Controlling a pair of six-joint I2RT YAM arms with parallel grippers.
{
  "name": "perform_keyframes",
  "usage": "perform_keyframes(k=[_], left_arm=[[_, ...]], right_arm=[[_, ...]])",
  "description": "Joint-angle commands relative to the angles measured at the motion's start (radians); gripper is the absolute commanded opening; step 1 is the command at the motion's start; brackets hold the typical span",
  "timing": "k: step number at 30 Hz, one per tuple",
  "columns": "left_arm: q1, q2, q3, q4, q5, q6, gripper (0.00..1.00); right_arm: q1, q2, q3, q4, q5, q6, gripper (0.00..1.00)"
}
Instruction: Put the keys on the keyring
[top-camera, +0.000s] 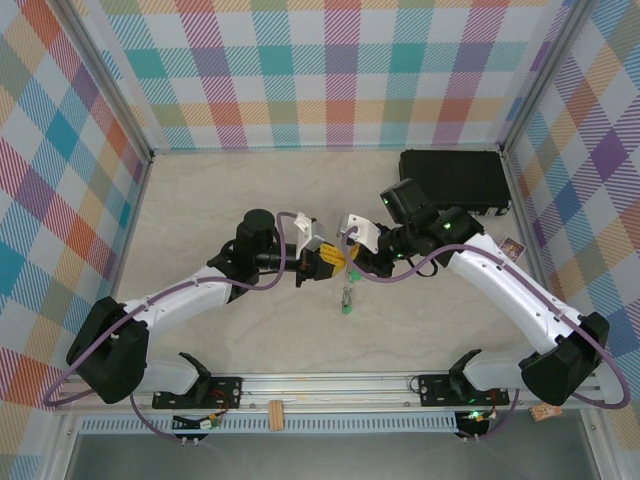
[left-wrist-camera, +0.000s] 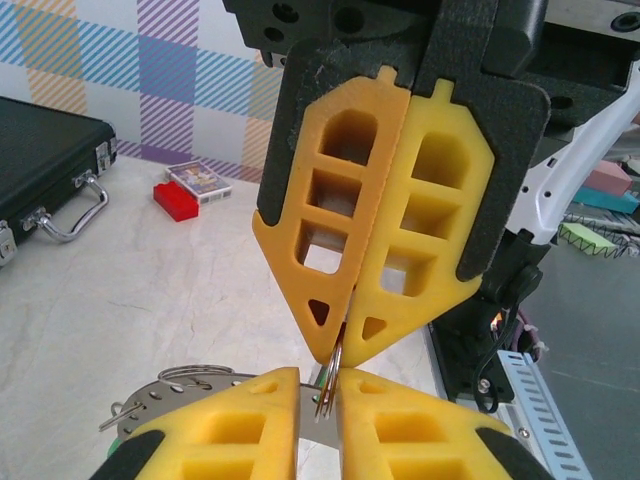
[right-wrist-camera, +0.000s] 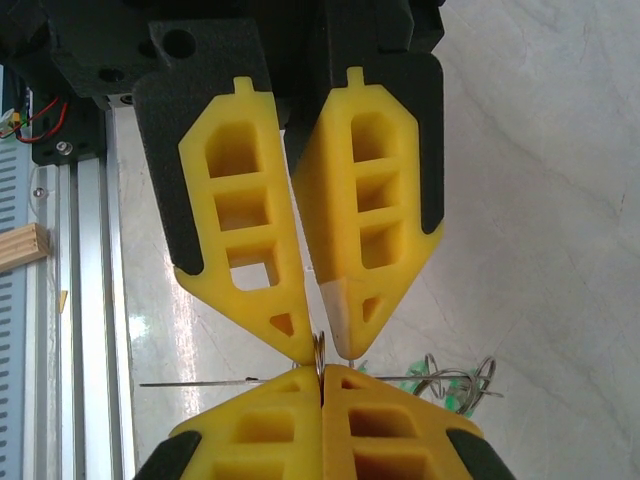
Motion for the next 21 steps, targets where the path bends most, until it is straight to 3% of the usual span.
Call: perform_keyframes(k=[1, 4, 8, 12, 13, 17, 21], left_arm=[[-0.012, 0.016, 0.038, 0.006, 0.029, 0.021, 0.16], [-0.015, 0.018, 0.041, 0.005, 0.029, 0.022, 0.15], [-0.015, 0.015, 0.041, 0.001, 0.027, 0.027, 0.00], [-0.017, 0.009, 0.036, 0.000, 0.021, 0.033, 0.00], [-0.017, 0.004, 0.033, 0.004, 0.015, 0.035, 0.00], [-0.017, -0.015, 0.008, 0.056, -0.003, 0.022, 0.00], [-0.017, -0.031, -0.018, 0.147, -0.014, -0.029, 0.00]], right_arm=[[0.015, -0.003, 0.044, 0.004, -0.053, -0.008, 0.00], [0.014, -0.006, 0.041, 0.006, -0.060, -0.006, 0.00], [0.015, -0.010, 0.034, 0.010, -0.061, 0.001, 0.00], [0.015, -0.030, 0.017, 0.034, -0.048, 0.012, 0.00], [0.015, -0.041, 0.009, 0.046, -0.039, 0.018, 0.02], [0.015, -0.094, -0.021, 0.090, 0.030, 0.065, 0.28], [0.015, -0.167, -0.066, 0.145, 0.125, 0.134, 0.29]])
